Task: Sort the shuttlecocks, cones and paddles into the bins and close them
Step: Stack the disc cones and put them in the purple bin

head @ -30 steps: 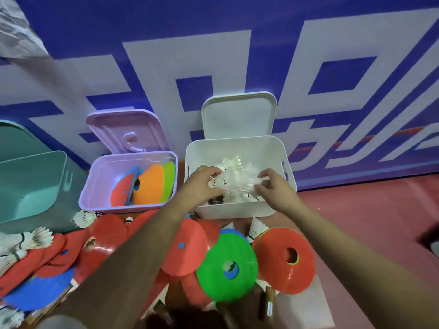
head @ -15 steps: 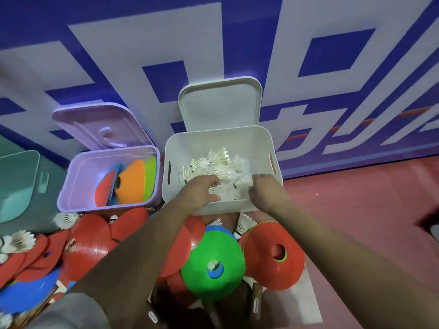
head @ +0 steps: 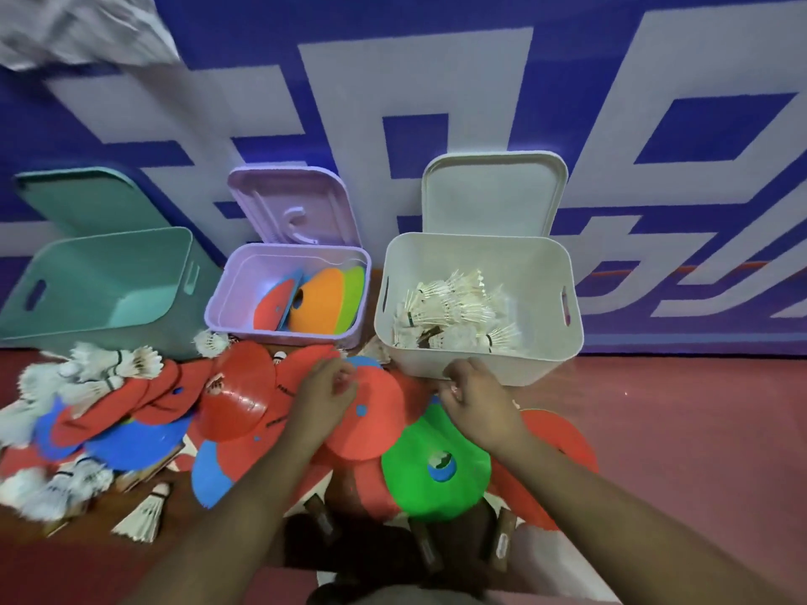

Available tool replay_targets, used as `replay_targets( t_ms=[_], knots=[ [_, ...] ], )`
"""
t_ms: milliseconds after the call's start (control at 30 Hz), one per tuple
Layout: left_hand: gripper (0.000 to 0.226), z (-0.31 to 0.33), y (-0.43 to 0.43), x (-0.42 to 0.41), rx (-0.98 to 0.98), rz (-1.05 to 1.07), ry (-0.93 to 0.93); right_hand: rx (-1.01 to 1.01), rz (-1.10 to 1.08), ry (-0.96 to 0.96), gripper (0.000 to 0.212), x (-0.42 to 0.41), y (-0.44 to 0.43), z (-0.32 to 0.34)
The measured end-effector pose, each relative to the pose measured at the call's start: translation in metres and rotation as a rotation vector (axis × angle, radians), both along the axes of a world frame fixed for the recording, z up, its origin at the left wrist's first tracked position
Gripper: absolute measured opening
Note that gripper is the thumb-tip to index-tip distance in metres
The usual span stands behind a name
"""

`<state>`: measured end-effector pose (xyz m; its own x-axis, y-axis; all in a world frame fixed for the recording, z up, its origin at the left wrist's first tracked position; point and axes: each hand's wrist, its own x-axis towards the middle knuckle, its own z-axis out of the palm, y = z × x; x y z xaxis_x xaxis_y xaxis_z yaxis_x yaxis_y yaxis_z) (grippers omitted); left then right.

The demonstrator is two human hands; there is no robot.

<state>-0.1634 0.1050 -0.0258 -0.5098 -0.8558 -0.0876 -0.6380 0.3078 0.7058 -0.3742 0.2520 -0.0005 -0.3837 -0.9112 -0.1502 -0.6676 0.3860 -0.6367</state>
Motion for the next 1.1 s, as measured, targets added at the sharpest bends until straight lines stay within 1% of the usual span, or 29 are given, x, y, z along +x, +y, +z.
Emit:
replay_targets(
  t_ms=[33, 100, 167, 233, 300, 367, 433, 500, 567, 667, 733, 767, 800, 867, 933, 967, 1033, 1067, 1100],
  knots=[
    [0.033, -0.009, -0.001, 0.015, 0.025, 0.057, -0.035, 0.068, 0.006, -0.025, 0.022, 0.012, -0.006, -0.009],
    [0.025, -0.025, -0.003, 0.033, 0.096, 0.137, -0.094, 0.187, -0.012, -0.097, 0.031, 0.033, -0.018, -0.023],
    [0.020, -0.038, -0.007, 0.042, 0.175, 0.188, -0.136, 0.236, -0.101, -0.184, 0.041, 0.051, -0.029, -0.040],
    [0.021, -0.045, -0.013, 0.044, 0.227, 0.193, -0.142, 0.284, -0.215, -0.280, 0.046, 0.066, -0.037, -0.049],
    [0.028, -0.050, -0.018, 0.045, 0.238, 0.183, -0.163, 0.307, -0.285, -0.346, 0.044, 0.073, -0.042, -0.059],
    [0.038, -0.056, -0.025, 0.048, 0.222, 0.136, -0.213, 0.286, -0.333, -0.401, 0.041, 0.078, -0.047, -0.068],
    [0.043, -0.060, -0.030, 0.051, 0.221, 0.068, -0.222, 0.244, -0.387, -0.463, 0.027, 0.084, -0.049, -0.064],
    [0.034, -0.058, -0.037, 0.056, 0.269, 0.025, -0.153, 0.193, -0.424, -0.517, 0.011, 0.091, -0.051, -0.058],
    [0.020, -0.051, -0.044, 0.060, 0.348, -0.002, -0.041, 0.128, -0.476, -0.559, 0.018, 0.098, -0.053, -0.053],
    [0.009, -0.042, -0.060, 0.069, 0.529, 0.024, 0.175, 0.023, -0.547, -0.681, 0.020, 0.105, -0.058, -0.049],
    [0.008, -0.040, -0.073, 0.078, 0.620, 0.027, 0.238, -0.020, -0.539, -0.772, 0.017, 0.112, -0.066, -0.043],
    [0.008, -0.038, -0.078, 0.082, 0.632, 0.024, 0.227, -0.027, -0.532, -0.793, 0.013, 0.116, -0.071, -0.041],
    [0.006, -0.039, -0.084, 0.085, 0.625, 0.025, 0.213, -0.031, -0.543, -0.802, 0.012, 0.120, -0.078, -0.044],
    [0.006, -0.043, -0.092, 0.087, 0.590, 0.009, 0.160, -0.010, -0.630, -0.796, 0.023, 0.128, -0.091, -0.048],
    [0.006, -0.046, -0.094, 0.085, 0.630, 0.006, 0.118, 0.036, -0.745, -0.787, 0.032, 0.135, -0.101, -0.055],
    [0.009, -0.049, -0.094, 0.085, 0.659, 0.000, 0.090, 0.062, -0.773, -0.758, 0.034, 0.137, -0.104, -0.057],
    [0.015, -0.054, -0.093, 0.083, 0.698, -0.006, 0.060, 0.060, -0.765, -0.664, 0.023, 0.139, -0.106, -0.055],
    [0.016, -0.055, -0.093, 0.082, 0.713, 0.003, 0.066, 0.028, -0.741, -0.641, 0.018, 0.139, -0.106, -0.052],
    [0.016, -0.054, -0.093, 0.082, 0.729, 0.018, 0.078, -0.008, -0.706, -0.624, 0.020, 0.139, -0.105, -0.044]
  ],
)
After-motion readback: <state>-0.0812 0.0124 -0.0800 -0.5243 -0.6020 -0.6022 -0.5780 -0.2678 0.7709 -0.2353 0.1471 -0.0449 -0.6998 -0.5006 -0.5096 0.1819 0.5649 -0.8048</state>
